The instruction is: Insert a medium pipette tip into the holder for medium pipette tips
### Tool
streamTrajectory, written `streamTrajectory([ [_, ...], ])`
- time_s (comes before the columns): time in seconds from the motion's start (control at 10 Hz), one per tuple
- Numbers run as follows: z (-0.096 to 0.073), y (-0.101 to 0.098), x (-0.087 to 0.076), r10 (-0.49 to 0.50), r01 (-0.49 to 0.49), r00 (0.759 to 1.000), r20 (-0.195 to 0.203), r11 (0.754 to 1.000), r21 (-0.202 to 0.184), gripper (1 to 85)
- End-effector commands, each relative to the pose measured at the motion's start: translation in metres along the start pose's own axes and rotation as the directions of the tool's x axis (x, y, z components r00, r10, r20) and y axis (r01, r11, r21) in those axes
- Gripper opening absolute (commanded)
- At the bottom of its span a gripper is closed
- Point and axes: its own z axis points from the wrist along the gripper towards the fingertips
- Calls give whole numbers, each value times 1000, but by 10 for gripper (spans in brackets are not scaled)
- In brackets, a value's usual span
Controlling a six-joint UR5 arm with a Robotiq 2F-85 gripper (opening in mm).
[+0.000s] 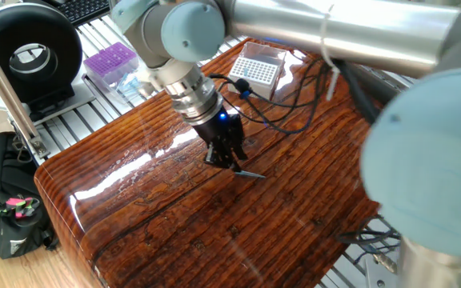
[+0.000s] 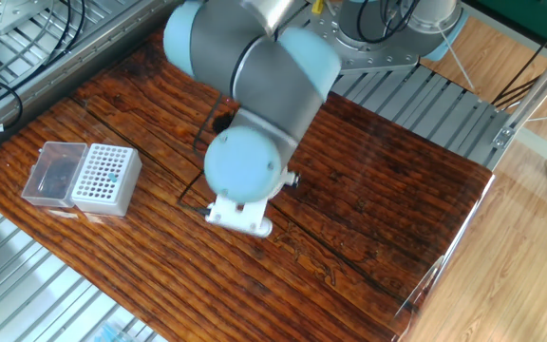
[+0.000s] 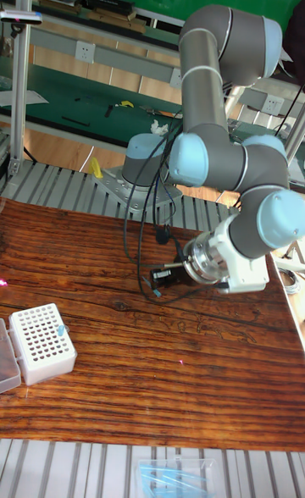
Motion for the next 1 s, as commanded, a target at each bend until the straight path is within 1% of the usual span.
streamTrajectory([
  [0.0,2,10,-21,-6,5,1000,-11,998,-61,343],
  [0.1,0,16,-12,-19,17,999,-33,997,-73,343],
  [0.2,-1,15,-4,-27,23,998,-53,998,-61,343],
  [0.3,-2,16,-2,-23,20,998,-56,998,-55,343],
  [0.5,0,9,-4,-17,15,998,-56,999,-29,343],
  [0.7,4,13,-7,-24,23,998,-58,999,-30,343],
  [0.9,14,19,-9,-38,38,998,-52,999,-18,343],
])
